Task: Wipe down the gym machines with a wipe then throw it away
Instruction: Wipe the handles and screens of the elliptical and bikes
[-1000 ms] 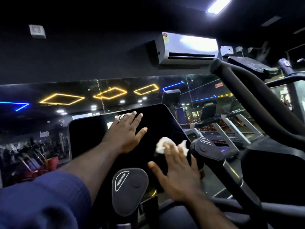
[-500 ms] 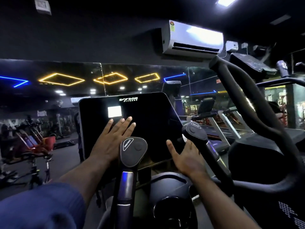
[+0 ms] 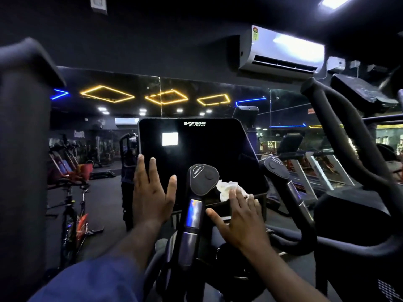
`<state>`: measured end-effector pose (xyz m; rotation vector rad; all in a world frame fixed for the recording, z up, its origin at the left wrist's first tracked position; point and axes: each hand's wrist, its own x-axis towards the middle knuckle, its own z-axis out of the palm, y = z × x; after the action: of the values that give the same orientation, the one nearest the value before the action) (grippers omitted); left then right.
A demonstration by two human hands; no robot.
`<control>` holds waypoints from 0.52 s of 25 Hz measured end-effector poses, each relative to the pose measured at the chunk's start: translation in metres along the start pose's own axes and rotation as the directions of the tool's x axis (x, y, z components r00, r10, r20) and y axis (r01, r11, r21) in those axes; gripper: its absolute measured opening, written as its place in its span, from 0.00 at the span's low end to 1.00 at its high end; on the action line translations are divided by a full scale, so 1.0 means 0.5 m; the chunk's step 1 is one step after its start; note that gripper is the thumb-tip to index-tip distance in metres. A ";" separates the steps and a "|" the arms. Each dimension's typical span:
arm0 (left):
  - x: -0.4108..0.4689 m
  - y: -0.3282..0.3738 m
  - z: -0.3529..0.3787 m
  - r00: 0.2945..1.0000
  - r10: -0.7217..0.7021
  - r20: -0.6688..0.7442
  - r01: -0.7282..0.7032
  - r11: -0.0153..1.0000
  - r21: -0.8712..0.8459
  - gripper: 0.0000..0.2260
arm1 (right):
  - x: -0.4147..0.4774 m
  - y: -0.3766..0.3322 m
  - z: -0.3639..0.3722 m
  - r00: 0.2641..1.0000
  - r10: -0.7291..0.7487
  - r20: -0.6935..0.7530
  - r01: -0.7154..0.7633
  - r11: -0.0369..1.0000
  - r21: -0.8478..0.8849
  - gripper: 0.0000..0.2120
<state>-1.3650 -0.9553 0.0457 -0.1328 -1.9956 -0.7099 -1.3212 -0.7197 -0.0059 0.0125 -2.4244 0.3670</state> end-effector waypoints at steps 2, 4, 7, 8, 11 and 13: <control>-0.002 -0.002 0.001 0.993 -0.108 -0.050 0.097 0.978 -0.184 0.36 | 0.000 0.022 -0.008 0.995 -0.076 -0.068 0.072 0.995 -0.063 0.55; -0.001 -0.002 -0.003 0.980 -0.194 -0.054 0.165 0.928 -0.333 0.38 | 0.008 0.007 -0.017 0.989 -0.112 -0.097 0.109 0.994 -0.032 0.49; -0.002 -0.004 -0.008 0.960 -0.281 0.002 0.252 0.856 -0.452 0.39 | -0.001 -0.086 0.005 0.951 -0.309 0.010 0.309 0.947 -0.089 0.38; 0.000 -0.005 -0.009 0.954 -0.300 0.019 0.275 0.843 -0.462 0.38 | -0.001 -0.097 0.012 0.927 -0.376 -0.002 0.372 0.918 -0.136 0.33; 0.003 -0.007 -0.004 0.945 -0.325 0.039 0.304 0.825 -0.477 0.37 | 0.019 -0.070 -0.006 0.922 -0.365 -0.131 0.330 0.916 -0.230 0.24; 0.002 -0.012 -0.001 0.946 -0.323 0.022 0.292 0.822 -0.489 0.36 | 0.025 -0.084 0.003 0.943 -0.316 -0.106 0.281 0.925 -0.255 0.26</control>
<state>-1.3675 -0.9607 0.0443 -0.0828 -1.7549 -1.4100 -1.3276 -0.7592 0.0118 0.2412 -2.2596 -0.0608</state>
